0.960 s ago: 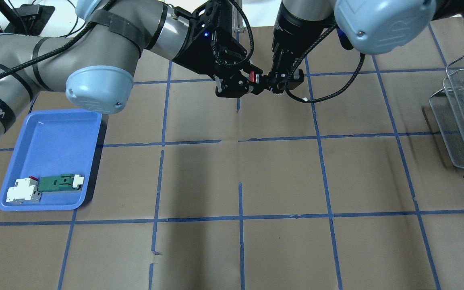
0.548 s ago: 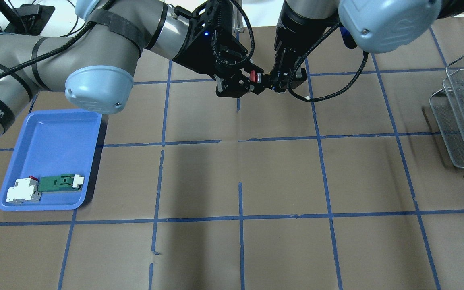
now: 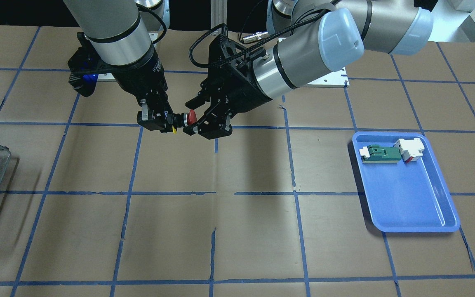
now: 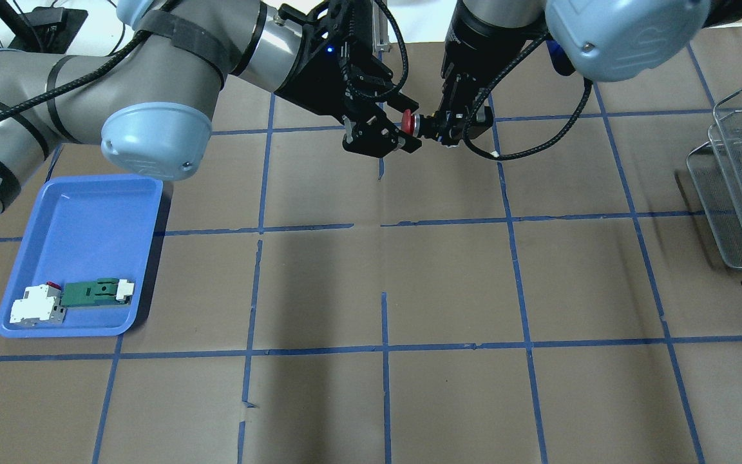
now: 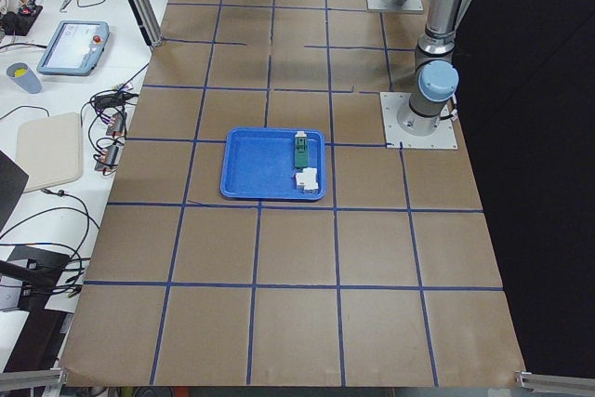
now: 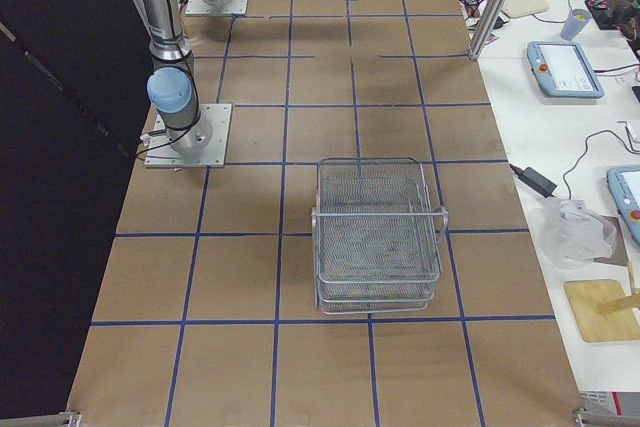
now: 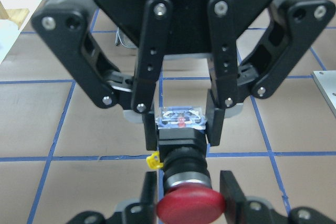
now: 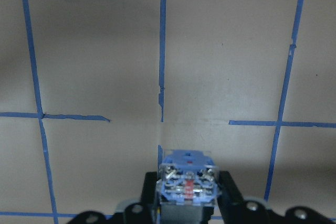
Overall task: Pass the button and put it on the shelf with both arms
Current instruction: 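Close the right gripper on the button and open the left gripper, then carry the button with the right gripper to the mesh basket while the left withdraws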
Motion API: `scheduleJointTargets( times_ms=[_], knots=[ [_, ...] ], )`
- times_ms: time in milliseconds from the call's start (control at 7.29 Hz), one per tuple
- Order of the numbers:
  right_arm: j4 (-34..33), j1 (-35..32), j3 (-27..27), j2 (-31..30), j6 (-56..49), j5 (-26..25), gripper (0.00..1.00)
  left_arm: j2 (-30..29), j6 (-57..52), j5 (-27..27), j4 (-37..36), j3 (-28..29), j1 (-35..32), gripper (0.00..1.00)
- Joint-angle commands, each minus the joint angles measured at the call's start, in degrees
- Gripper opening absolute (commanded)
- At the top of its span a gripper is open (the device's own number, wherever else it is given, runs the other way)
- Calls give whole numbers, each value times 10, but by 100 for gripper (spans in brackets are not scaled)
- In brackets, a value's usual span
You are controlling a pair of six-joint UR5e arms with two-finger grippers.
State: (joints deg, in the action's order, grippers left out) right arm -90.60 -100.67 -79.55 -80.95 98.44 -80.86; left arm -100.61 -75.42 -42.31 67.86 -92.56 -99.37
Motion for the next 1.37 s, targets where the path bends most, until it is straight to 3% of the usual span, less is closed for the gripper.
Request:
scheduleJointTargets(
  times_ms=[0, 137, 274, 411, 685, 1097, 1234],
  knots=[
    [0, 0, 0, -1, 0, -1, 0, 2, 14, -13, 0, 6, 1, 100],
    [0, 1, 1, 0, -6, -4, 0, 8, 44, -55, 0, 17, 1, 100],
    [0, 11, 0, 0, -11, -10, 0, 19, 112, -140, 13, 46, 0, 100],
    [0, 32, 1, -1, -41, -11, 0, 30, 152, -167, 67, 66, -1, 100],
    [9, 95, -2, -9, -144, -19, 0, 63, 229, -300, 148, 85, -1, 100],
    [15, 203, -6, -10, -360, -64, 0, 96, 388, -433, 164, 69, 1, 100],
    [15, 243, -7, -10, -472, -89, 0, 96, 390, -437, 164, 67, 10, 100]
  ],
)
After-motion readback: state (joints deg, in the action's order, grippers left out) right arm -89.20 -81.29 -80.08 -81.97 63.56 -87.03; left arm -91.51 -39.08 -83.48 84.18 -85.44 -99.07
